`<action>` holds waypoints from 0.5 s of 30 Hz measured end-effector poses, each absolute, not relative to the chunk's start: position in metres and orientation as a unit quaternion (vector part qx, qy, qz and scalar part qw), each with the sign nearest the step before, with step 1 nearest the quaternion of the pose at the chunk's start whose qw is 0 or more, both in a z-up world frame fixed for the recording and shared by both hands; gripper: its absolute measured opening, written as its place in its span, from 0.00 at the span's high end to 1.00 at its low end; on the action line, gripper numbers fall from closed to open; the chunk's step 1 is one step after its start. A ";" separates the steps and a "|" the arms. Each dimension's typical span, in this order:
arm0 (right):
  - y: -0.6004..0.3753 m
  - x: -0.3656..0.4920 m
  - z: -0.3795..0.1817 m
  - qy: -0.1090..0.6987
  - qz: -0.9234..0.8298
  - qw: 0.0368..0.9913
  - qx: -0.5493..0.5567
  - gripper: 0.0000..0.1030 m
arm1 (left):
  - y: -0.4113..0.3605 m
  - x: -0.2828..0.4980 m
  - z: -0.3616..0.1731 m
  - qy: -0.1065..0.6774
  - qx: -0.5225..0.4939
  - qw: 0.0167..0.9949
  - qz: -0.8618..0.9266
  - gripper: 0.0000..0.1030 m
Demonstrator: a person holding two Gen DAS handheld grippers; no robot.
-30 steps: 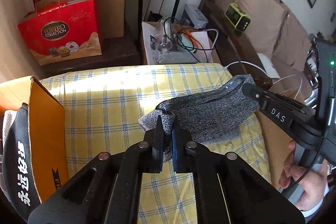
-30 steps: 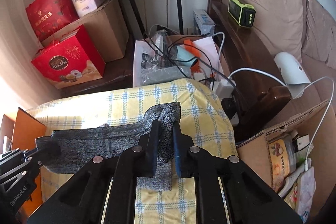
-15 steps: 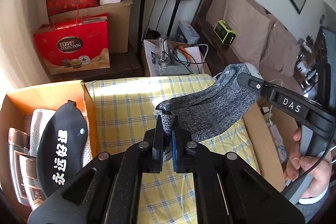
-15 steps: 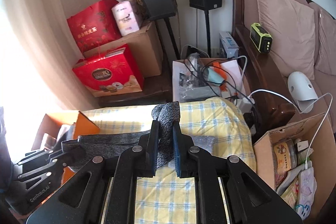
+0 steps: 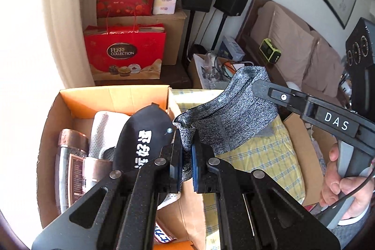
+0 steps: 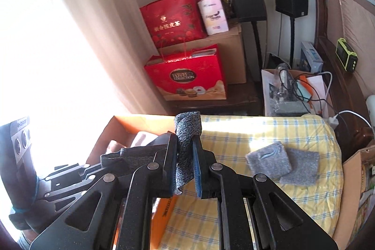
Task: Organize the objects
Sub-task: 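Lift the grey band with both grippers and carry it over the box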
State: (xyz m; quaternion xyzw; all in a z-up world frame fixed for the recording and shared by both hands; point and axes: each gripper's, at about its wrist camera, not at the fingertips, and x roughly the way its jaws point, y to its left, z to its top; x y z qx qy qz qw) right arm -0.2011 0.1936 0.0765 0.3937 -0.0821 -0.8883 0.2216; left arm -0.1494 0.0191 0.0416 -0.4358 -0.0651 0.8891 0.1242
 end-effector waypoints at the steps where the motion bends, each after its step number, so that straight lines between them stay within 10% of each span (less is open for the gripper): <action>1: 0.185 -0.202 0.076 -0.079 -0.887 0.226 0.394 0.89 | 0.013 -0.149 0.039 -0.068 -0.438 0.120 0.888 0.94; 15: 0.104 -0.216 0.049 -0.045 -0.874 0.256 0.411 0.89 | -0.036 -0.137 0.012 -0.076 -0.449 0.080 0.887 0.94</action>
